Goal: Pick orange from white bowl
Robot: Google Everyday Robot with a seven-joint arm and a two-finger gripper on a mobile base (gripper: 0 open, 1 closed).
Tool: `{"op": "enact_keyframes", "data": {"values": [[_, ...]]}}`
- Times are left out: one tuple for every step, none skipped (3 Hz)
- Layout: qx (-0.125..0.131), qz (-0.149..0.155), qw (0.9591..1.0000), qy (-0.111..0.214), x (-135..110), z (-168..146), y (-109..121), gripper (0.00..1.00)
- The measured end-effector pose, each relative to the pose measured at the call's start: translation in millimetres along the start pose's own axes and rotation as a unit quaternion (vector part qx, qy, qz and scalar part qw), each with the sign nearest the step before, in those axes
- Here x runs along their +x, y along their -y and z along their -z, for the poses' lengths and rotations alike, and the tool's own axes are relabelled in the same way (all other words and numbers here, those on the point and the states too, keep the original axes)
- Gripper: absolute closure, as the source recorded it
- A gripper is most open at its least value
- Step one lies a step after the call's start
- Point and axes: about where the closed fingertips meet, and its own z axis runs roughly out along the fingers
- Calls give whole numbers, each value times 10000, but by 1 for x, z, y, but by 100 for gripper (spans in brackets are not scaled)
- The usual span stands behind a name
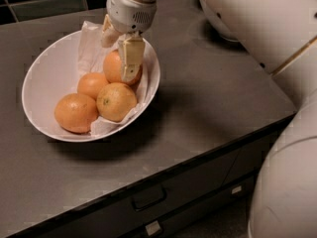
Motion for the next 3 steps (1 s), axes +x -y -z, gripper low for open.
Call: {"op": "enact_keyframes", "data": {"values": [[-61,-51,10000,50,2,-7,-5,33],[-118,-77,9999,89,3,-13,-7,35],[-120,-76,9999,89,3,-13,-7,35]]}}
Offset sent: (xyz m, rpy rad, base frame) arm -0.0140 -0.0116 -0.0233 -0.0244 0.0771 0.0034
